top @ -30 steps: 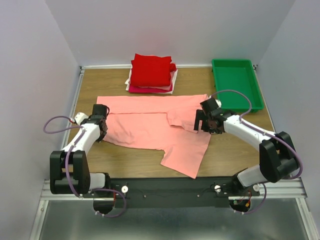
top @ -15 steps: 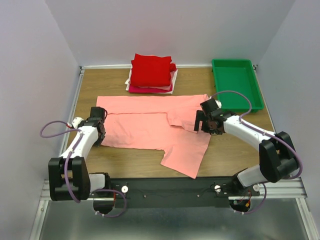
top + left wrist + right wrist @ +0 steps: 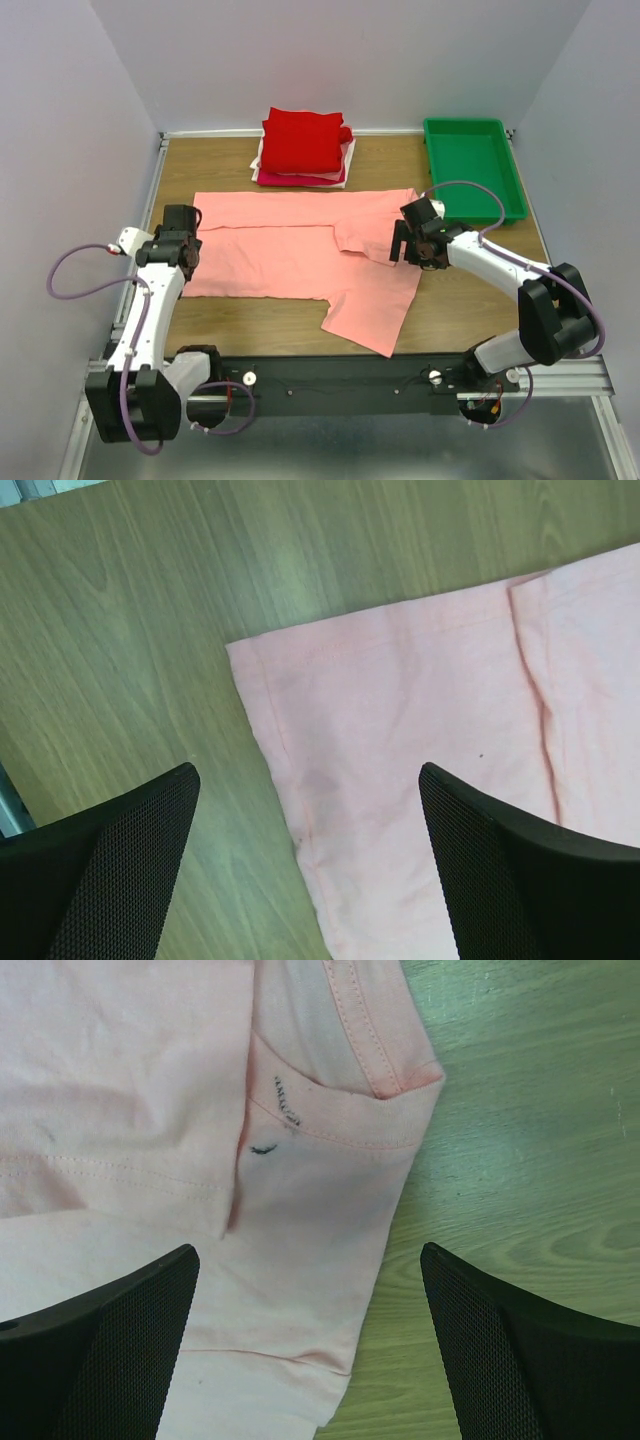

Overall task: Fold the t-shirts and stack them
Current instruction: Fold the tshirt

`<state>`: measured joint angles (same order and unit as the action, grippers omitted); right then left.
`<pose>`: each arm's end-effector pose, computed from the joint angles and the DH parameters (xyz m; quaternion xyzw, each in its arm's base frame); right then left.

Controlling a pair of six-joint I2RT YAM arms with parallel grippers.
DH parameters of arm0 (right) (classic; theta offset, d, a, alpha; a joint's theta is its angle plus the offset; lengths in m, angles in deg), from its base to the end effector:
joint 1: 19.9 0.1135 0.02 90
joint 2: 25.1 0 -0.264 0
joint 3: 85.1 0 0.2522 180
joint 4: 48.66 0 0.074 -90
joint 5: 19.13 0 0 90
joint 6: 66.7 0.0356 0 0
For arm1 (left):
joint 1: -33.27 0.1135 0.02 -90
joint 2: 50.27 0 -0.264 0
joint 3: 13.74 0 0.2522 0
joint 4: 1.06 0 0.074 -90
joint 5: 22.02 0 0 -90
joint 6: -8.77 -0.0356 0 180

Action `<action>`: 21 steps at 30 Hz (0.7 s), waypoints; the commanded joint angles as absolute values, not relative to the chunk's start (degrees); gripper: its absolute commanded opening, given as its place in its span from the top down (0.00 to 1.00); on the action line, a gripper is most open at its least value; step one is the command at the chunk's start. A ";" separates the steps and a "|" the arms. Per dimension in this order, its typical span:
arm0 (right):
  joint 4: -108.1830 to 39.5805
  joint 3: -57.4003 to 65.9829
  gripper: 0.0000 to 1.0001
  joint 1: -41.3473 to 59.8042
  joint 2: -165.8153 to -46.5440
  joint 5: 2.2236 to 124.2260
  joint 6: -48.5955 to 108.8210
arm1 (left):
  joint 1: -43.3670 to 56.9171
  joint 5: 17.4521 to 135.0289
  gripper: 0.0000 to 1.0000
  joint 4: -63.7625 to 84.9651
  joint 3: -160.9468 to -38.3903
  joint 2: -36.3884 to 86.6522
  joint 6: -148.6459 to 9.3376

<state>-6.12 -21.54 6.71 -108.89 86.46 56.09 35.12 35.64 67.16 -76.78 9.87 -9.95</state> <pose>0.2525 0.1158 0.1925 0.0838 0.9598 0.0011 0.2679 0.1832 0.0250 0.2606 -0.6068 0.7181 0.1067 0.3237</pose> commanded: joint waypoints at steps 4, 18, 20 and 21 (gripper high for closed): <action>-6.42 -22.12 0.02 6.47 -106.31 88.62 55.73 | 35.47 33.96 0.02 64.84 -77.25 4.13 -13.10; -8.88 -18.70 0.00 6.47 -100.75 85.63 56.42 | 35.47 58.82 0.02 25.11 -73.46 17.47 -34.38; -10.28 -18.00 0.00 6.38 -102.87 85.19 57.40 | 35.47 61.64 0.02 23.43 -75.57 24.41 -36.75; -10.55 -17.38 0.00 6.47 -104.01 85.63 57.49 | 35.47 61.65 0.02 23.17 -76.36 26.61 -37.28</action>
<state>-8.31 -19.40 6.69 -100.23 86.07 55.55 35.14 55.38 30.51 -73.78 19.66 -31.83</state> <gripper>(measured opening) 0.996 0.983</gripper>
